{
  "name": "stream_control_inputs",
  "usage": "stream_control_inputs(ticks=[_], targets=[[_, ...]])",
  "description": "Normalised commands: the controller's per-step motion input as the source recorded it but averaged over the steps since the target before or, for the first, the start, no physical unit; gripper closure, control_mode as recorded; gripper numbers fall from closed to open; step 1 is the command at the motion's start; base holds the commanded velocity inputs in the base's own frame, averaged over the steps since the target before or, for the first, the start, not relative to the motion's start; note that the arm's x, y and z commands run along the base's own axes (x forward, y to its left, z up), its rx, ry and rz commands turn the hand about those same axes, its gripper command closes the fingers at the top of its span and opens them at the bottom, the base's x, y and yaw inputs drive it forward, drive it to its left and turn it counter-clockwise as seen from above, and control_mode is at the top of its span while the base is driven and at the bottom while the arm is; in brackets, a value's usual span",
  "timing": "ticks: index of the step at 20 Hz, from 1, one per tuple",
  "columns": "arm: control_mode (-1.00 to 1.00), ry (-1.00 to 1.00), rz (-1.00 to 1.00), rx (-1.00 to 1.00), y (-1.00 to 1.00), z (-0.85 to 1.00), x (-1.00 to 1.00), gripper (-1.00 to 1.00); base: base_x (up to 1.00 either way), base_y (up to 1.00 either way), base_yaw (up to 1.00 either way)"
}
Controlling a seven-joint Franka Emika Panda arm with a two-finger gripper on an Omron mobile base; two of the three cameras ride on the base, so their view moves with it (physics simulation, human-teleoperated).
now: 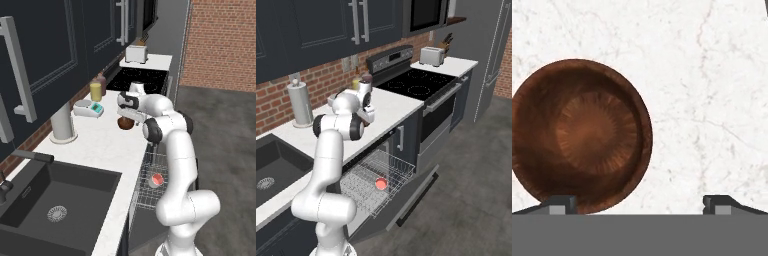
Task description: Pick up the cup and bowl from the counter, place them in the dishwasher, and close the dishwasher door.
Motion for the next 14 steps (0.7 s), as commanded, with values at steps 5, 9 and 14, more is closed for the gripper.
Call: stream_control_inputs(ticks=[5, 9, 14], targets=[[-1.0, 0.01, -0.04, 0.0, 0.08, -0.23, 0.03, -1.0, 0.0, 0.0, 0.0], [-1.0, 0.0, -0.02, 0.0, 0.0, -0.15, 0.0, -1.0, 0.0, 0.0, 0.0], [-1.0, 0.0, -0.05, 0.0, 0.0, 0.0, 0.02, -1.0, 0.0, 0.0, 0.0]])
